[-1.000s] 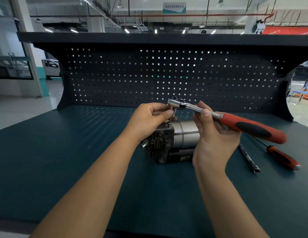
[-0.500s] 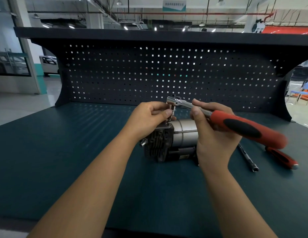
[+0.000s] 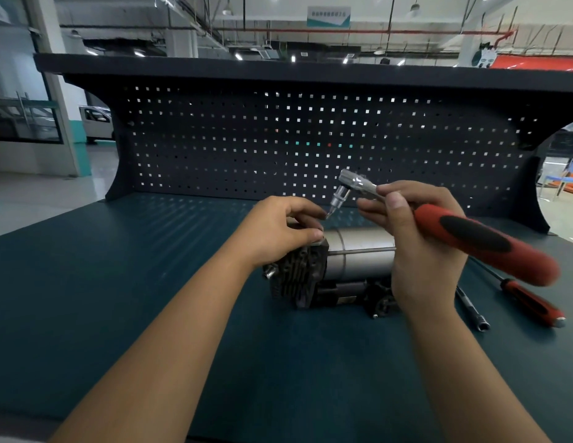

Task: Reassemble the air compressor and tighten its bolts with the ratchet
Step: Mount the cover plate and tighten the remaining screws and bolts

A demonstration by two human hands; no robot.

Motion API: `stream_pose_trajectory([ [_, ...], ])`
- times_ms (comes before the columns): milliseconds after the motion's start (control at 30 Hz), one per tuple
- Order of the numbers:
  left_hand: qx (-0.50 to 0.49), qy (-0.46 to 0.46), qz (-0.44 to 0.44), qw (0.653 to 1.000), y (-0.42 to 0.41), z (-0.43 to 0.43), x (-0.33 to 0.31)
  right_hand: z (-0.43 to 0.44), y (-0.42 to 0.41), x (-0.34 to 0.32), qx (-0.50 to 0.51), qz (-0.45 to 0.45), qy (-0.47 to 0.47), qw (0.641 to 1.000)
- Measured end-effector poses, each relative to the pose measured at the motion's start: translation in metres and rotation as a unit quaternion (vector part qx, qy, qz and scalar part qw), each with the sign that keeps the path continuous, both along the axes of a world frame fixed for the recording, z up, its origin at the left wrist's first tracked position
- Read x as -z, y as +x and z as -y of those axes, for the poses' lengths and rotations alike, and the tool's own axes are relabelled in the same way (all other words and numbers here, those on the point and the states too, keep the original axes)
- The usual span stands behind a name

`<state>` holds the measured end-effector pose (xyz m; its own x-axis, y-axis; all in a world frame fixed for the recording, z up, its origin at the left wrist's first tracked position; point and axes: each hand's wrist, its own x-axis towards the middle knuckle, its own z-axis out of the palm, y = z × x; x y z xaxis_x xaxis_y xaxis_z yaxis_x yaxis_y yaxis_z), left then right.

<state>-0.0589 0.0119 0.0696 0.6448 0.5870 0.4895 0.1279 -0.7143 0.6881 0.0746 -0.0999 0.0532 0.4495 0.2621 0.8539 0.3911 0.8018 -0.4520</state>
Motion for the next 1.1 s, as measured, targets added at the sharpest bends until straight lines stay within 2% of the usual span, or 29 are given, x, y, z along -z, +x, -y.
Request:
stream_pose_trajectory([
  [133,0.006,0.007,0.004,1.000,0.000,0.000,0.001,-0.008,0.011,0.004,0.088,0.101,0.029,0.991],
  [233,0.011,0.015,0.011,1.000,-0.001,-0.001,0.001,-0.026,0.019,0.019,0.174,0.189,-0.030,0.966],
  [333,0.022,0.016,0.014,1.000,0.000,-0.001,0.002,-0.039,0.029,0.034,0.177,0.204,-0.135,0.953],
  [500,0.026,0.017,0.007,0.999,0.001,-0.002,0.001,-0.043,0.034,0.049,0.141,0.230,-0.148,0.951],
  [633,0.002,0.013,0.039,0.999,0.006,0.003,0.005,-0.045,0.031,0.055,0.218,0.318,-0.125,0.914],
  [767,0.006,-0.006,0.053,0.999,0.007,0.004,0.006,-0.046,0.032,0.056,0.221,0.310,-0.113,0.918],
  [1100,0.073,-0.025,0.000,0.997,0.004,0.002,0.004,-0.045,0.032,0.055,0.170,0.270,-0.113,0.941],
])
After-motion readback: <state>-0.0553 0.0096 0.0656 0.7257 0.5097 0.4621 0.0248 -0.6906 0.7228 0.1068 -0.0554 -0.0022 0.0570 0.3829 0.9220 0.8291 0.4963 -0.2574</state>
